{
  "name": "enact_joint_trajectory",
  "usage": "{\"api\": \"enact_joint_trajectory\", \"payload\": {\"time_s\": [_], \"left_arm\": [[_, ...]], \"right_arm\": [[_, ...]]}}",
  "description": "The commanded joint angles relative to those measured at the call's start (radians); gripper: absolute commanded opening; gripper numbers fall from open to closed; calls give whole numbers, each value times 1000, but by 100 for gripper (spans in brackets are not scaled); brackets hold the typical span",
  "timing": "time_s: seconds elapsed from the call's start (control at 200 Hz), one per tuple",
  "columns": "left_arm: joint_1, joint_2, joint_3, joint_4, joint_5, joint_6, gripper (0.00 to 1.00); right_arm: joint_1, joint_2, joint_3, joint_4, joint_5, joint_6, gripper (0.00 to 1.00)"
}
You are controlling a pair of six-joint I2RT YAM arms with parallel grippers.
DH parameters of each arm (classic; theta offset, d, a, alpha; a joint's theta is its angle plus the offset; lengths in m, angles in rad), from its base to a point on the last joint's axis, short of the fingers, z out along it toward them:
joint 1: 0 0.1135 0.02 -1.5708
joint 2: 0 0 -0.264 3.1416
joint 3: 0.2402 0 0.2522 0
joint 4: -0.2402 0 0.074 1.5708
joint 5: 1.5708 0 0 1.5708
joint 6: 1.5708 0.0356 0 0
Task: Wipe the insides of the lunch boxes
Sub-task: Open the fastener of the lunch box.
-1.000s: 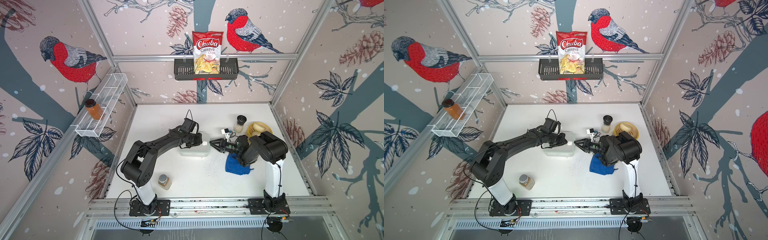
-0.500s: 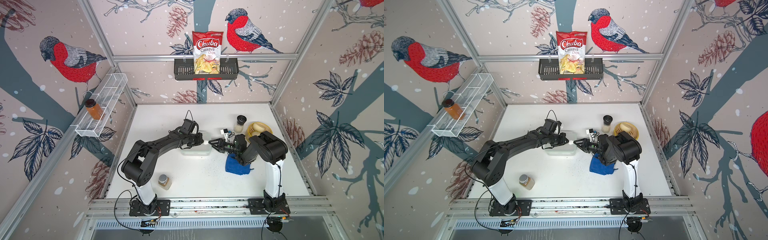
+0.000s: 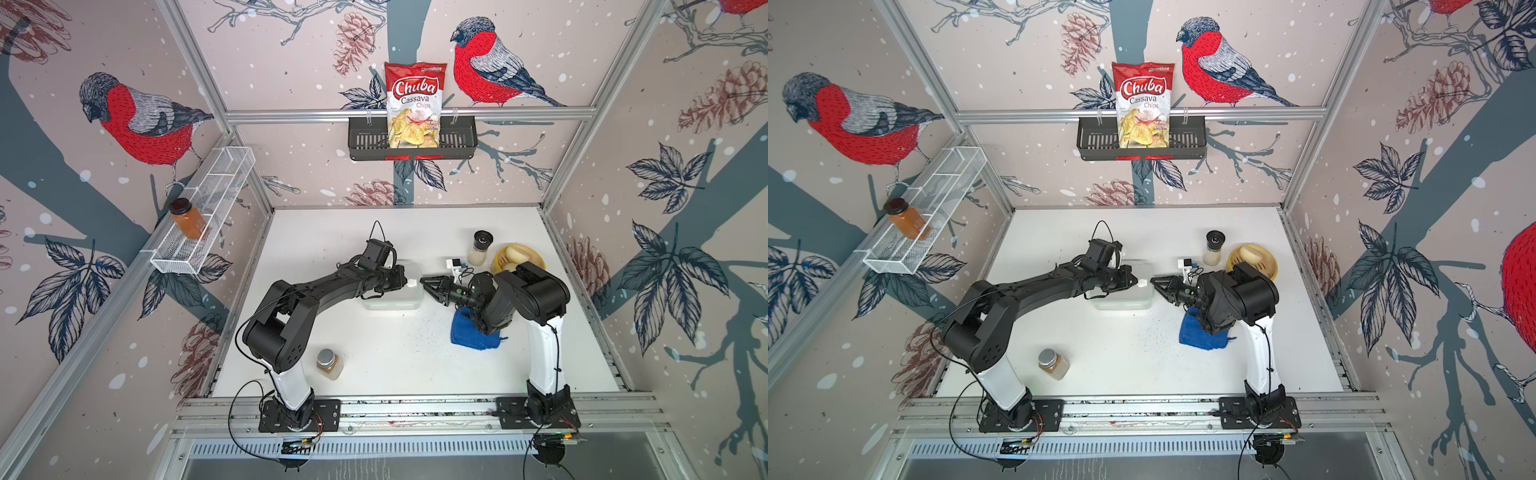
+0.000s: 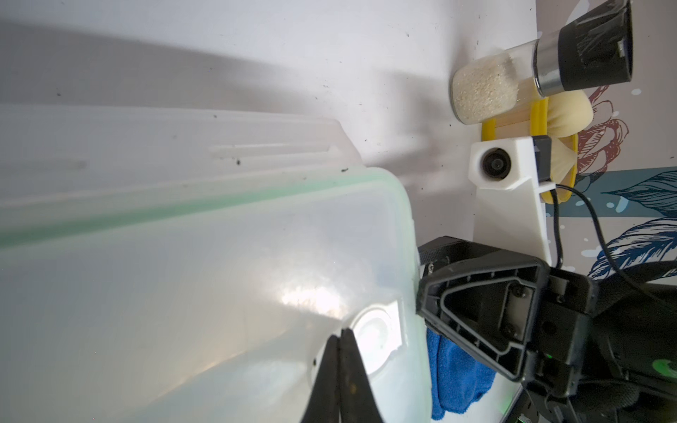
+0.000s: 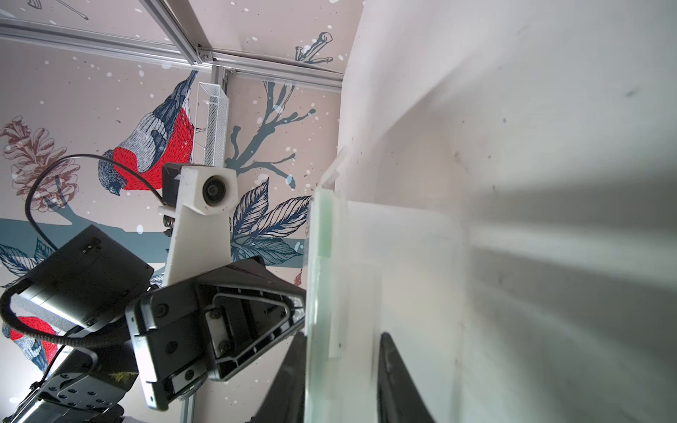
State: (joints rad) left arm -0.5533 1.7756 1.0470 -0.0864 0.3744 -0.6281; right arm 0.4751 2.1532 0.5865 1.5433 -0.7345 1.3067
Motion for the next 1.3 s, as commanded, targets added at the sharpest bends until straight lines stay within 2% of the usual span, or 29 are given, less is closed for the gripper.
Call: {"api": "enact_joint_trajectory", "payload": {"time_s": [0.0,0.15,0.27,0.505,0.795,0.83,0.91,0.985,1.111,1.296], "left_arm": [[-14,62,-31,-209,-36,0,0],[-14,68,-36,-203,-35,1,0],[-14,82,-41,-197,-33,1,0],[-13,91,-44,-192,-28,4,0],[-13,90,-39,-200,-35,8,0],[-13,90,-38,-201,-34,10,0],[-13,91,-36,-203,-33,11,0],[-13,87,-38,-199,-29,10,0],[-13,76,-35,-203,-33,12,0],[-13,65,-16,-220,-38,17,0]], "right_arm": [[13,-16,-18,32,-111,-102,3],[5,-60,-36,-67,-99,-164,0],[10,-109,-22,-214,-86,-242,0],[29,-239,50,-734,22,-501,0],[61,-350,163,-1165,215,-677,0],[64,-363,178,-1206,233,-691,8],[65,-382,200,-1252,237,-711,36],[62,-369,222,-1263,218,-715,56],[53,-346,220,-1206,166,-675,64],[29,-422,170,-1159,159,-649,66]]}}
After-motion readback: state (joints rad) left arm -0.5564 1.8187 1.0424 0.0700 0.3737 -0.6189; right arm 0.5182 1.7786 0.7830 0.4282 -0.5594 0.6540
